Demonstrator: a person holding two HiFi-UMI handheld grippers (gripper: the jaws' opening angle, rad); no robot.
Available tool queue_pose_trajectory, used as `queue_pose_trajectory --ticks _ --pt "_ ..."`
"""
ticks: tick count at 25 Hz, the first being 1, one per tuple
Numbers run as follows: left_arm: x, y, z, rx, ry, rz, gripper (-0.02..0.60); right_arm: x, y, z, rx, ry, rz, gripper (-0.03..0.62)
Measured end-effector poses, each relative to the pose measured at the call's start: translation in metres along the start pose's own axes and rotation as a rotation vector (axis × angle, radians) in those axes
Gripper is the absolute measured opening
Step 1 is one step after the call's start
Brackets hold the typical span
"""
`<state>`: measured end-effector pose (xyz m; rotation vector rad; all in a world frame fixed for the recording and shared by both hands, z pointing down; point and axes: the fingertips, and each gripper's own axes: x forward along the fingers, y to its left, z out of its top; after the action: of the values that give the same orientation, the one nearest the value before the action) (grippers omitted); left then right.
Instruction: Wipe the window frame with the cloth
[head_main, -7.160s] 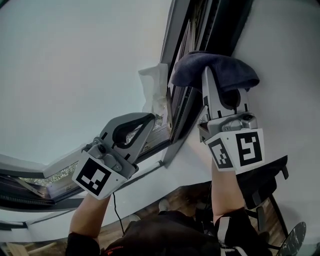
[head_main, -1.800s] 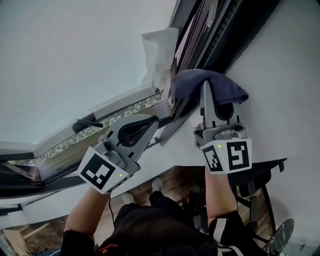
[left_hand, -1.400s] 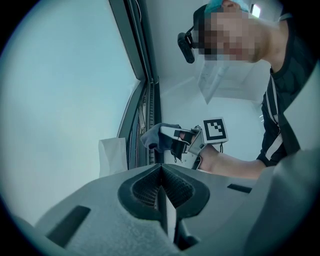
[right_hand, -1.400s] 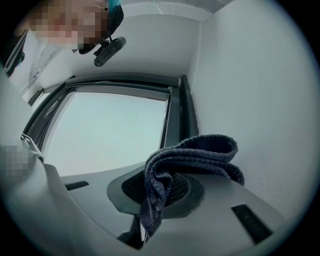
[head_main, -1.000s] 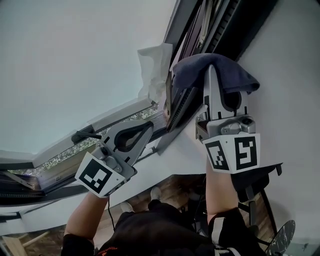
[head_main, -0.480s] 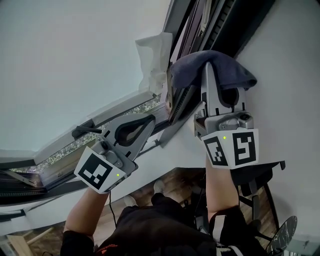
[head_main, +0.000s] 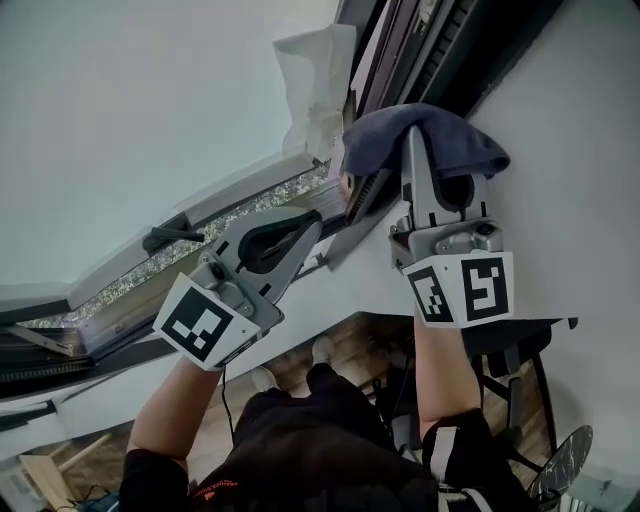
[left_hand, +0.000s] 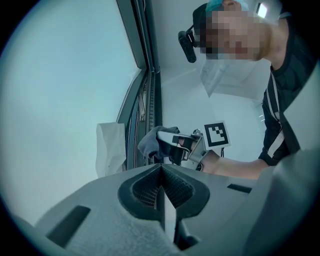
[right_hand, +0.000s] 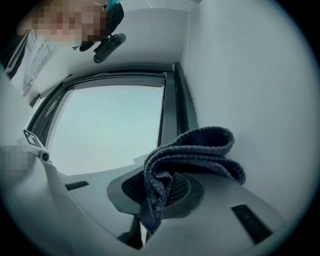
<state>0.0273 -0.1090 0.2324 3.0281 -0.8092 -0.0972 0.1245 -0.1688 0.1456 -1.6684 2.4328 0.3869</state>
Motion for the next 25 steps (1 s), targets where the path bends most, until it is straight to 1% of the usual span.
queue_pose_trajectory --ticks 3,6,10,15,19,22,24,25 --pt "-0.001 -0.001 -0.007 -0.002 -0.009 0.001 0.018 -0.004 0.002 -0.02 0.013 0.039 0.002 0.038" --pt "-0.003 -0.003 -0.022 -0.034 0.019 0.005 0.018 -0.009 0.003 -0.041 0.028 0.069 0.004 0.037" --pt "-0.006 -0.005 -0.034 -0.052 0.037 0.013 0.018 -0.015 0.005 -0.063 0.048 0.091 0.005 0.038" --pt "-0.01 -0.007 -0.043 -0.058 0.052 0.023 0.018 -0.024 0.008 -0.091 0.072 0.14 -0.002 0.037" --pt "-0.014 -0.006 -0.05 -0.041 0.04 0.029 0.018 -0.031 0.01 -0.118 0.084 0.188 -0.005 0.037" --pt "-0.015 -0.005 -0.06 -0.054 0.05 0.039 0.018 -0.036 0.01 -0.14 0.091 0.225 -0.012 0.037" --pt "-0.015 -0.005 -0.061 -0.05 0.026 0.039 0.018 -0.039 0.011 -0.151 0.098 0.241 -0.019 0.038" --pt "-0.016 -0.004 -0.065 -0.055 0.039 0.043 0.018 -0.041 0.011 -0.156 0.102 0.245 -0.024 0.037"
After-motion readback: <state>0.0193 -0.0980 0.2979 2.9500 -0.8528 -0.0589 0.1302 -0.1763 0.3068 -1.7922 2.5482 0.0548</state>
